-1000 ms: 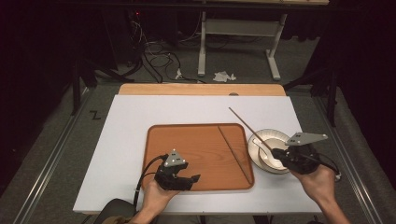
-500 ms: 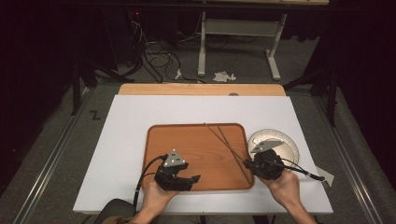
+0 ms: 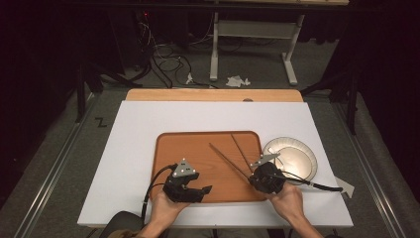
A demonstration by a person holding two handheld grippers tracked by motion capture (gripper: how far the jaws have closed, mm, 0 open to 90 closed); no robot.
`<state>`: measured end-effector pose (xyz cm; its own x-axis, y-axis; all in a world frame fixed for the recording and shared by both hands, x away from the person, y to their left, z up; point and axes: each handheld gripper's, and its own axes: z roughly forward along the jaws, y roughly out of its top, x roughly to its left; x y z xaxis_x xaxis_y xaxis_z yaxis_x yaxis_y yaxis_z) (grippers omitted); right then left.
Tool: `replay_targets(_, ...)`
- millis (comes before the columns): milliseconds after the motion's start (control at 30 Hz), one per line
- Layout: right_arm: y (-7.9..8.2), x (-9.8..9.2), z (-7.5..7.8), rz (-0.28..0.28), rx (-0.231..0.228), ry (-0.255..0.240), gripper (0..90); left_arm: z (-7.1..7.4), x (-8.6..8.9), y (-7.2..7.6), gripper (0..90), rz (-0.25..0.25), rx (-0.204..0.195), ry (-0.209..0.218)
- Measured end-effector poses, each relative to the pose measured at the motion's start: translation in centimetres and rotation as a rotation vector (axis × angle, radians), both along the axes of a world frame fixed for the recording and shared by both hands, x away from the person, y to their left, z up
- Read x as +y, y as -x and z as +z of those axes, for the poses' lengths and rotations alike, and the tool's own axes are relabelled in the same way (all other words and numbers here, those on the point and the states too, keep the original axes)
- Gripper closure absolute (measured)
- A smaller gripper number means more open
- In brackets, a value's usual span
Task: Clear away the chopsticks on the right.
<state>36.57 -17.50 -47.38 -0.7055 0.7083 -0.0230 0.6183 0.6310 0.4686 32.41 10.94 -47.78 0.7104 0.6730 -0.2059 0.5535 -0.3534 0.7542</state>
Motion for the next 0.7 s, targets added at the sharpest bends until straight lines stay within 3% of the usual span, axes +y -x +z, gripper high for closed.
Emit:
replay_targets(200,0.0,0.4,-0.6,-0.003,0.017,0.006,84.4,0.0,0.0,0.1,34.5,0.004,-0.001,0.002)
replay_targets(467,0.1,0.6,-0.9,0.013,-0.001,0.021,78.4,0.1,0.1,0.1,34.3,0.008,-0.005,0.004)
replay_targets(533,0.0,0.6,-0.9,0.016,-0.010,0.014,79.1,0.0,0.0,0.0,34.3,0.005,-0.003,0.001)
replay_targets(700,-0.3,0.7,-1.2,0.008,-0.036,0.054,84.4,0.0,0.0,0.1,34.3,0.006,-0.005,0.000)
